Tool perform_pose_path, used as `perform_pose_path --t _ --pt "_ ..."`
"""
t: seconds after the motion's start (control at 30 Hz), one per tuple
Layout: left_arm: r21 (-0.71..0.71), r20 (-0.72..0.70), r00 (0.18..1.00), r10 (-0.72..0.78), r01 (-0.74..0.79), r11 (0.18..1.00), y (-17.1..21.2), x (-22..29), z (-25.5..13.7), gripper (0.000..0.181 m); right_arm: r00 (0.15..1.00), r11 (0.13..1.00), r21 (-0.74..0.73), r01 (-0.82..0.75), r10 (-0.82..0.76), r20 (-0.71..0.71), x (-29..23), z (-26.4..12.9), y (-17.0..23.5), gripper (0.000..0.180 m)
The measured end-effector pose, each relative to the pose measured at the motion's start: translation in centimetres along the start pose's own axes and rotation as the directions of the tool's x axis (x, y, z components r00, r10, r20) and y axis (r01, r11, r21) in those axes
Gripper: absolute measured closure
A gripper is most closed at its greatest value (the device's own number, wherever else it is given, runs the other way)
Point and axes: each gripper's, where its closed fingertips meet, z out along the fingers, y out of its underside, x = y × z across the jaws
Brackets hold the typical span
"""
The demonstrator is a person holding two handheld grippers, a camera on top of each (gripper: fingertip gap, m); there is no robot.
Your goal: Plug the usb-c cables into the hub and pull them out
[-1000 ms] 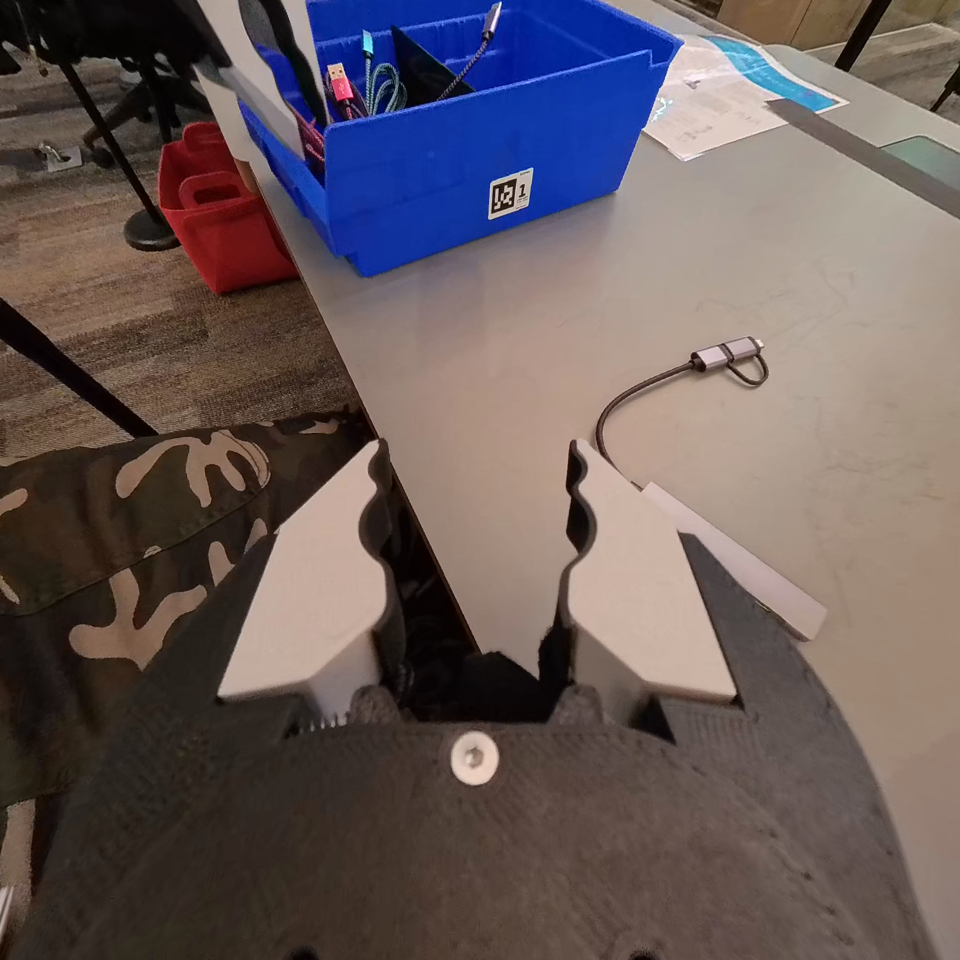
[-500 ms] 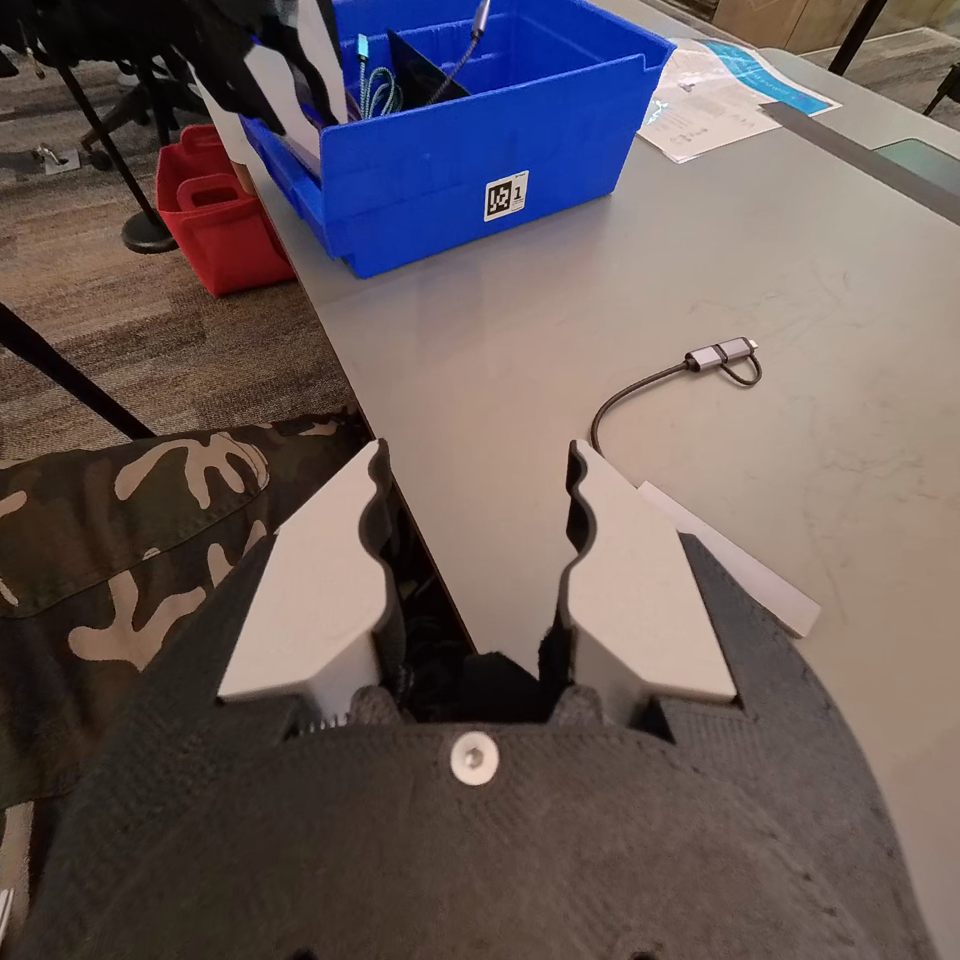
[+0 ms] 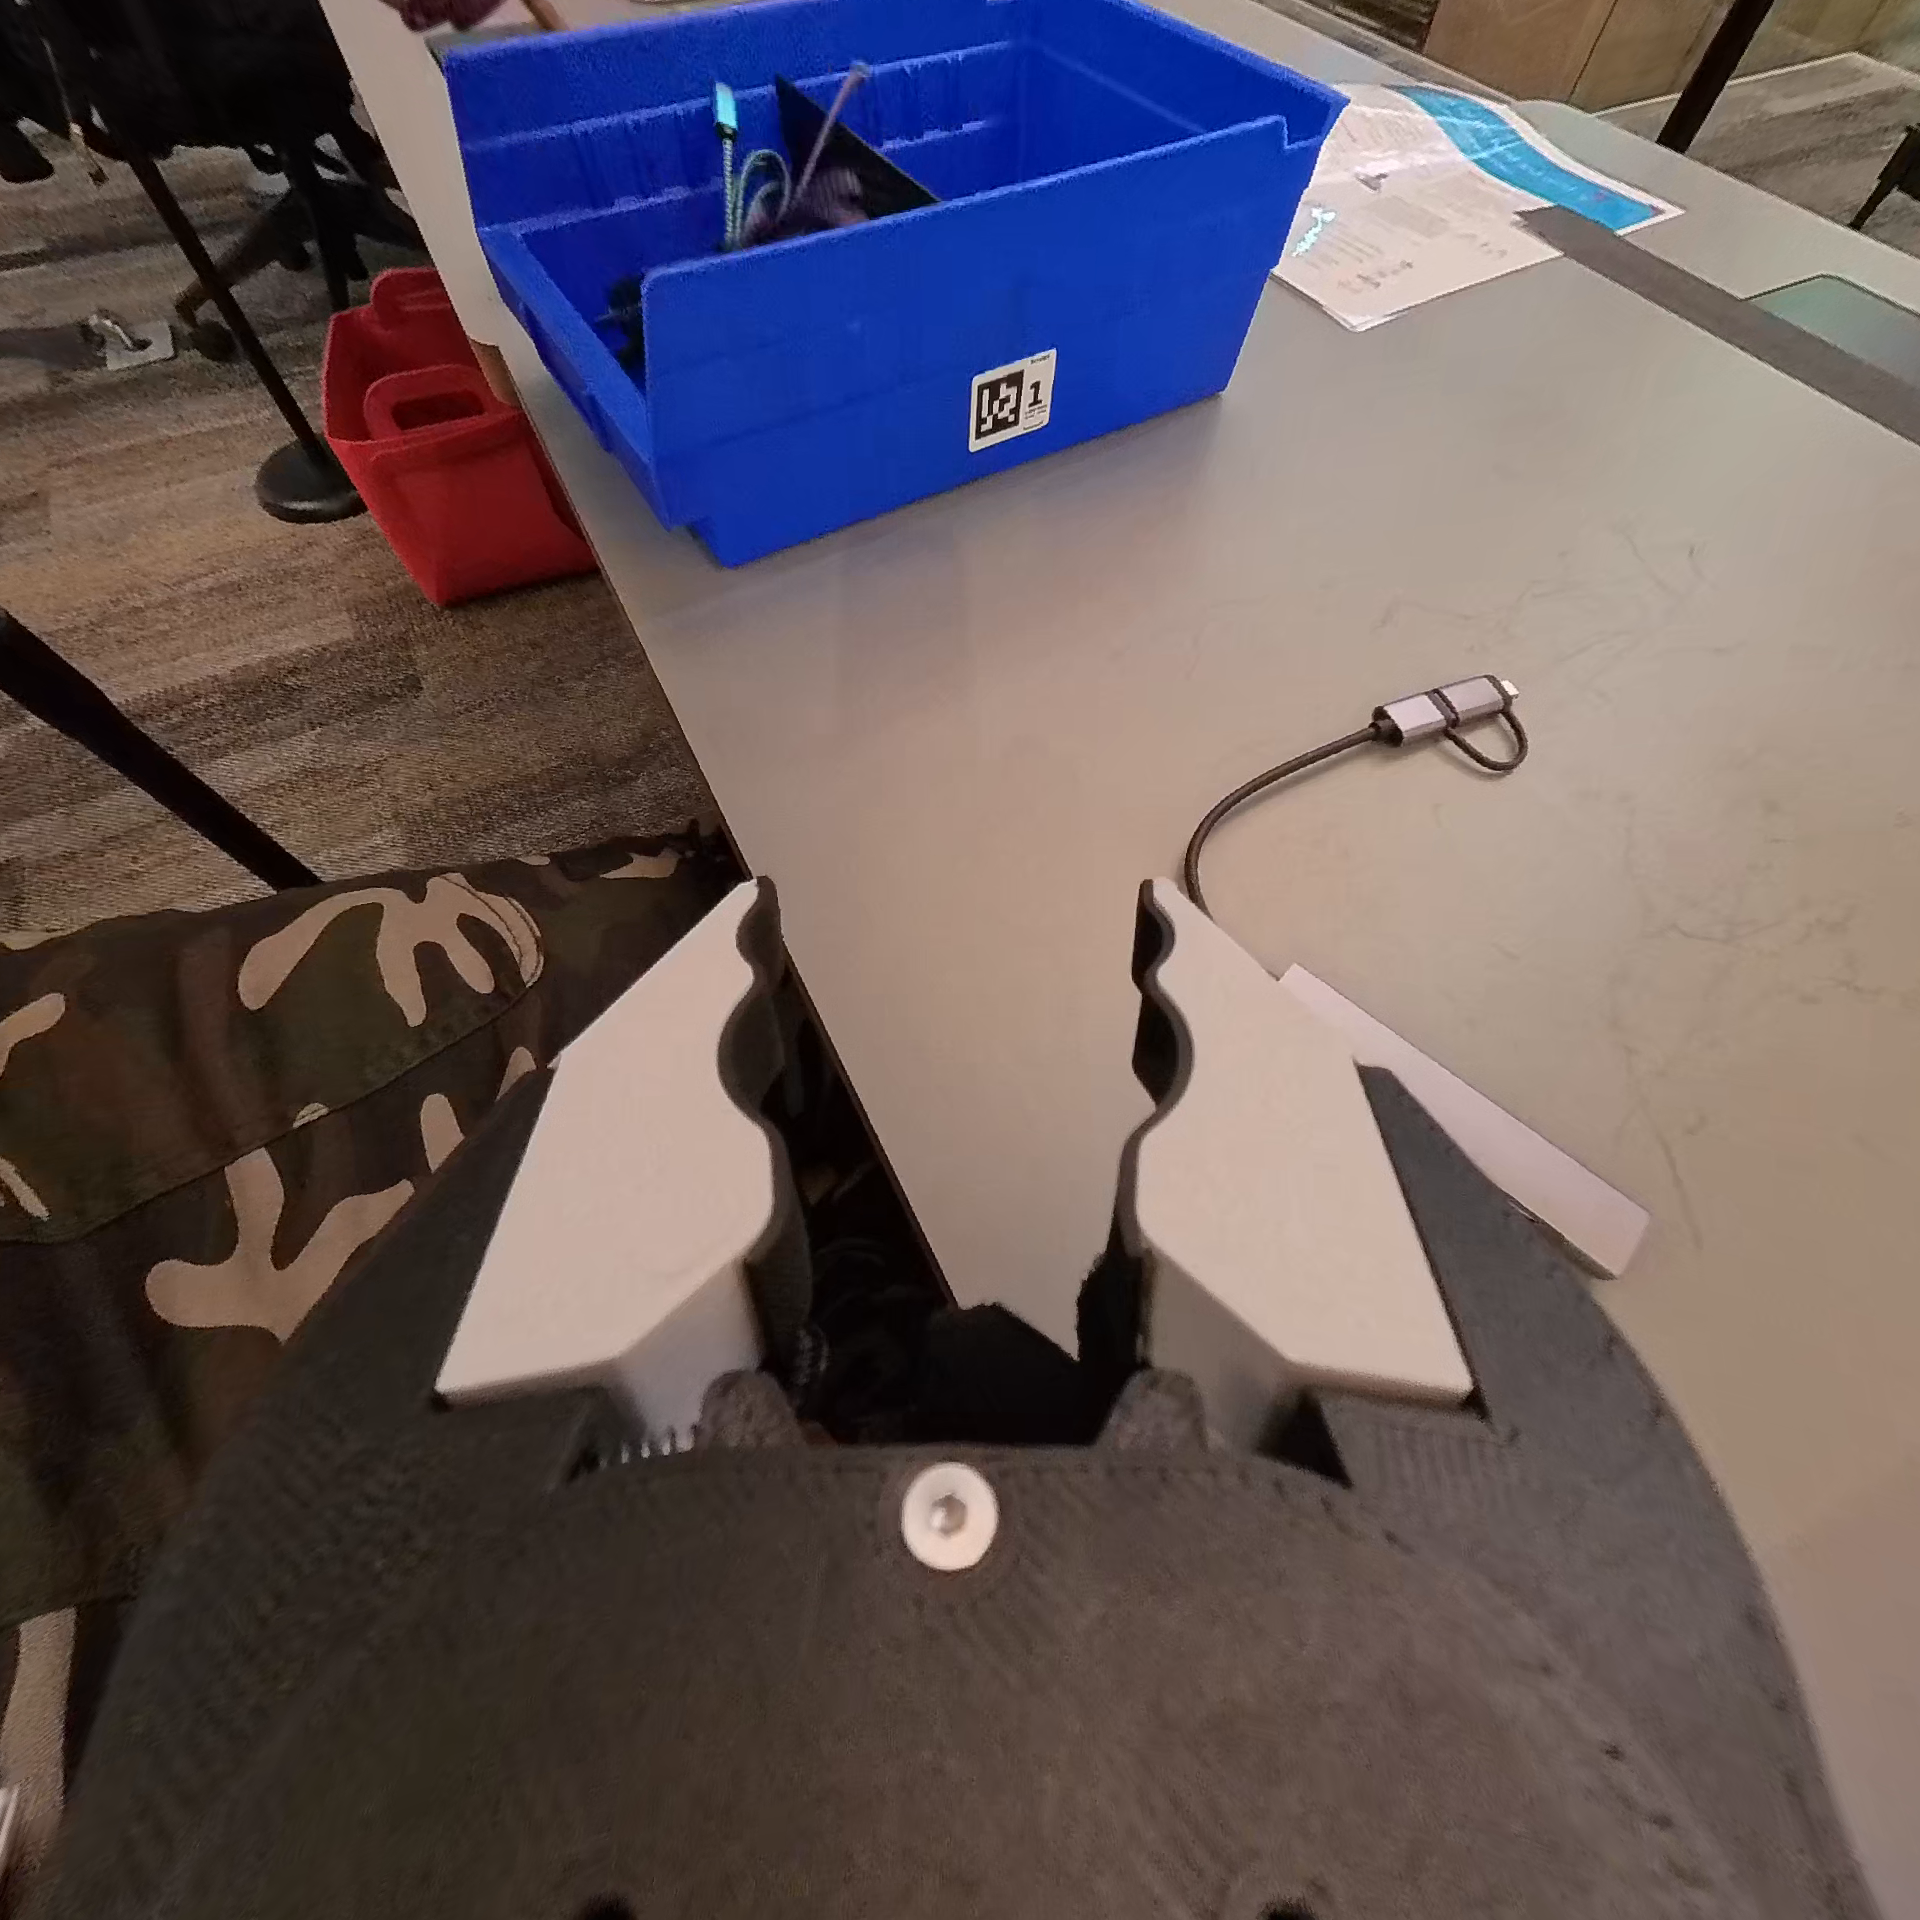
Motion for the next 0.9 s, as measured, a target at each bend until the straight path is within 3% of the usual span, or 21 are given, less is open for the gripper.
perform_pose_path --t 0.27,0.4,0.53,0.63,0.77,0.9 --pt "0.218 -0.132 0.976 -0.174 0.2 0.955 -3.1 -0.7 -2.1 0.172 1.0 1.0 -0.004 0.013 -0.013 -0.001 -0.3 0.1 -0.1 0.114" --pt "0.345 -0.202 0.972 -0.118 0.184 0.92 -7.5 1.7 -3.4 0.171 0.999 0.998 0.045 -0.039 0.038 0.019 -0.3 -0.2 -0.9 0.115" --pt "0.45 -0.275 0.961 -0.026 0.152 0.88 -12.7 5.7 -3.6 0.171 0.954 0.947 0.207 -0.245 0.198 0.224 -1.9 -1.5 -3.9 0.142" --pt "0.502 -0.337 0.94 0.053 0.131 0.855 -16.5 9.7 -2.5 0.172 0.914 0.883 0.307 -0.355 0.259 0.312 -2.2 -3.1 -6.2 0.137" --pt "0.55 -0.483 0.867 0.122 0.192 0.813 -20.7 15.3 -0.6 0.168 0.921 0.846 0.388 -0.367 0.271 0.28 -1.0 -4.3 -7.5 0.114" --pt "0.547 -0.633 0.757 0.164 0.288 0.786 -23.4 19.9 1.1 0.171 0.922 0.8 0.464 -0.381 0.288 0.259 0.5 -5.6 -8.2 0.109"
